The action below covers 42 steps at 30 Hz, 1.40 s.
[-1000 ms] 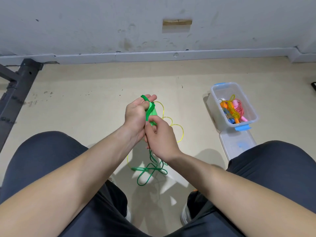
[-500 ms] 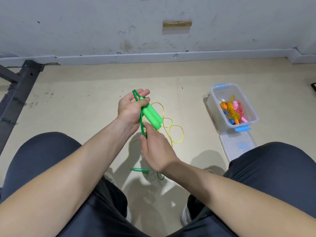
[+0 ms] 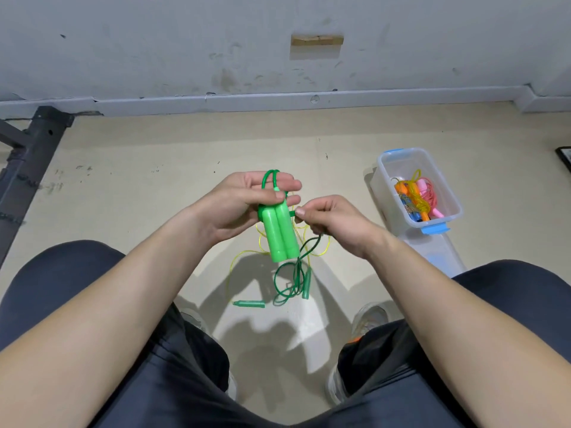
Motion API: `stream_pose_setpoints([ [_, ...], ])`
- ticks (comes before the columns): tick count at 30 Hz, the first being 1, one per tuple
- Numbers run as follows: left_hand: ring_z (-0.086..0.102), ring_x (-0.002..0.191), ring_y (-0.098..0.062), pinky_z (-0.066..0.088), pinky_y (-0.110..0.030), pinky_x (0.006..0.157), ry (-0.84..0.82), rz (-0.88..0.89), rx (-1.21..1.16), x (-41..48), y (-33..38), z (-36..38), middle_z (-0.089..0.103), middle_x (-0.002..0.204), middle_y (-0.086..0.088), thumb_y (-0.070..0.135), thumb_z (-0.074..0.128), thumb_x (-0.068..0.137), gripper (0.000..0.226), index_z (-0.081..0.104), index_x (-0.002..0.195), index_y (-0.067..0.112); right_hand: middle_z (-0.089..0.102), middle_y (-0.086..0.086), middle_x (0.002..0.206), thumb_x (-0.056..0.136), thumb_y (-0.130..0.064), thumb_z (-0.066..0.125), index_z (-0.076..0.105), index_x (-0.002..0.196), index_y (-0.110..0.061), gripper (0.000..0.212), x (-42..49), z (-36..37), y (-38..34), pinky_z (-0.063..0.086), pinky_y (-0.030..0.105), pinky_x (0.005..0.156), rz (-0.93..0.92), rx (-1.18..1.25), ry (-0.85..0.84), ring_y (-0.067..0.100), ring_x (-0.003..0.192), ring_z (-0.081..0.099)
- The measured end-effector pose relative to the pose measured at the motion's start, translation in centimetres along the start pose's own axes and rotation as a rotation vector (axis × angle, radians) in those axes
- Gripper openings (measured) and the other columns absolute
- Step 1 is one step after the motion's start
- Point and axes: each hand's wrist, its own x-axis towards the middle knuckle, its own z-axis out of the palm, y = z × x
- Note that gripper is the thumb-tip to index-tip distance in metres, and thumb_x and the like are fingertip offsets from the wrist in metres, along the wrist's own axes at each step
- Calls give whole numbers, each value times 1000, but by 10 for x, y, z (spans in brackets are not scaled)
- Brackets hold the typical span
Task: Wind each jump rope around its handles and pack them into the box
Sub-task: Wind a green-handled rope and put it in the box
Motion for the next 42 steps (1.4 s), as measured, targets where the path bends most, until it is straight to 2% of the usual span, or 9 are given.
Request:
stream_pose_setpoints([
  [6,71,106,-23,59,-31,87,34,87,238,1,-5,0,73,119,-11,-9,72,80,46,64,123,3,46,-13,50,92,-21,71,72,74,-12,20,-3,0,-14,30,26,56,38,-9,100,9,51,35],
  [15,75,89,-13,55,-18,70,106,147,488,4,-11,-1,74,117,-3,-11,65,90,39,61,125,4,51,-2,61,94,-9,60,73,80,-6,19,-6,11,-18,31,27,54,74,22,144,12,51,38],
  [22,70,108,-16,55,-26,90,110,277,641,8,-21,-4,73,117,-1,-4,63,93,36,58,124,13,63,1,72,92,-1,59,76,92,-10,20,-7,7,-13,39,30,70,52,-28,45,12,62,51],
  [26,71,102,-17,55,-29,91,114,326,610,8,-25,-1,73,115,-2,-1,59,94,32,58,123,14,59,-5,65,93,-2,56,73,89,-6,19,-4,5,-13,35,24,62,2,-2,97,11,61,43],
  [30,72,88,-13,56,-22,74,23,240,313,3,-18,1,71,112,-3,-10,53,97,34,54,128,5,58,-5,65,96,-3,57,72,88,-7,18,-2,-5,-14,30,21,57,-11,53,65,10,60,36],
  [32,73,95,-21,58,-29,80,-51,197,271,2,-14,-4,72,110,0,-2,62,92,36,58,125,10,58,-3,63,94,-4,62,73,84,-9,16,-1,-12,-16,31,23,58,10,18,70,10,59,39],
  [34,71,106,-33,57,-38,91,-138,139,270,0,-11,-10,72,109,-1,3,62,87,36,60,121,12,62,-2,62,89,-5,71,74,84,-9,7,-1,-18,-18,35,21,58,-1,-46,95,9,58,48],
  [37,69,102,-27,56,-34,86,-249,74,319,0,-10,-9,71,104,-2,1,60,86,36,60,121,10,68,1,64,85,-2,74,72,86,-7,6,0,-22,-21,40,17,58,-45,26,95,7,60,59],
  [42,64,96,-21,53,-37,89,-348,0,430,-1,-12,-8,70,103,-1,1,61,87,36,61,122,8,66,-2,66,93,11,55,71,90,-9,26,-5,-19,-29,36,19,60,-78,52,-53,8,60,48],
])
